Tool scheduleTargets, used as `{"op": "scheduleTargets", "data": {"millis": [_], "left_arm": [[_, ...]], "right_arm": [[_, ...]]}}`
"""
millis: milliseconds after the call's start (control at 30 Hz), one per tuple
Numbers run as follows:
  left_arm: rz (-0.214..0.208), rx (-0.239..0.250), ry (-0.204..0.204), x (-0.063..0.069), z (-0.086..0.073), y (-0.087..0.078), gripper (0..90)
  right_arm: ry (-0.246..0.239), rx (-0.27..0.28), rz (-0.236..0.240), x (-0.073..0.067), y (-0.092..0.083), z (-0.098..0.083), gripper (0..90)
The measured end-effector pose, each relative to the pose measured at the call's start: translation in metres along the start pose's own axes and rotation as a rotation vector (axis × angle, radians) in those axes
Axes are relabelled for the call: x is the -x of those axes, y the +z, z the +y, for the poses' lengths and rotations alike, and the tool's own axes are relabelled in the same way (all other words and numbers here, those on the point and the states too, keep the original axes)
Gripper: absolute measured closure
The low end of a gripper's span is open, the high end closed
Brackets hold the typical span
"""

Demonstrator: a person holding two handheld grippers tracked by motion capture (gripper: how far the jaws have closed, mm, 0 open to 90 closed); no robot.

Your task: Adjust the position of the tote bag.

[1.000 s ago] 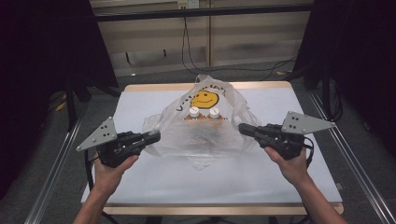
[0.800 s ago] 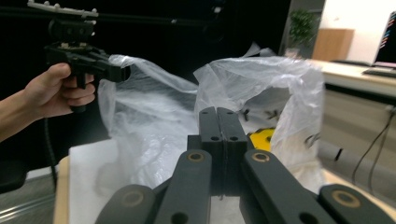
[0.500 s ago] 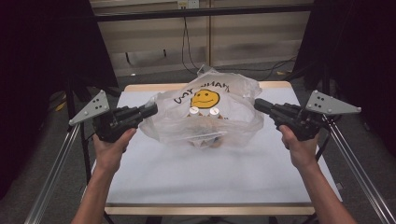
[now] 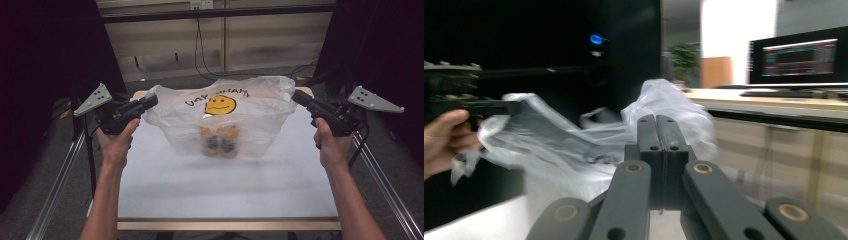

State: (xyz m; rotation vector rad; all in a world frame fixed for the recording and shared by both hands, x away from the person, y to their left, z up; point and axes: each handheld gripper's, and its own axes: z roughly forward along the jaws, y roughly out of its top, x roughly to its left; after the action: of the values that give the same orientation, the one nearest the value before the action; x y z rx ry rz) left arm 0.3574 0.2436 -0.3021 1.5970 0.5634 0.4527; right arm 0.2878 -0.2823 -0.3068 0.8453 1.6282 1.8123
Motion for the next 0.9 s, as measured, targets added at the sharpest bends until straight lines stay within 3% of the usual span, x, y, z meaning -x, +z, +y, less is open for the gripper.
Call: {"op": "scheduleTargets", "data": {"millis": [233, 367, 400, 433, 733, 900], "left_arm": [[-0.005, -0.021, -0.01, -0.009, -0.007, 0.0, 86.8], [-0.012, -0.084, 0.013, -0.01, -0.011, 0.006, 86.8], [-0.012, -0.106, 0.033, -0.01, -0.012, 0.007, 86.8], [-0.01, -0.123, 0.036, -0.01, -0.013, 0.008, 86.8], [0.011, -0.167, 0.022, -0.021, -0.026, 0.012, 86.9], [0.003, -0.191, 0.012, -0.025, -0.033, 0.014, 86.9]], "right_arm": [[-0.008, -0.05, -0.059, 0.008, 0.001, -0.008, 90.0], [-0.019, -0.114, -0.096, 0.012, 0.006, -0.012, 90.0], [-0.018, -0.144, -0.081, 0.013, 0.008, -0.013, 90.0], [-0.038, -0.175, -0.095, 0.013, 0.01, -0.014, 90.0], [-0.04, -0.204, -0.102, 0.016, 0.014, -0.02, 90.0], [-0.021, -0.26, -0.115, 0.022, 0.02, -0.033, 90.0]]}}
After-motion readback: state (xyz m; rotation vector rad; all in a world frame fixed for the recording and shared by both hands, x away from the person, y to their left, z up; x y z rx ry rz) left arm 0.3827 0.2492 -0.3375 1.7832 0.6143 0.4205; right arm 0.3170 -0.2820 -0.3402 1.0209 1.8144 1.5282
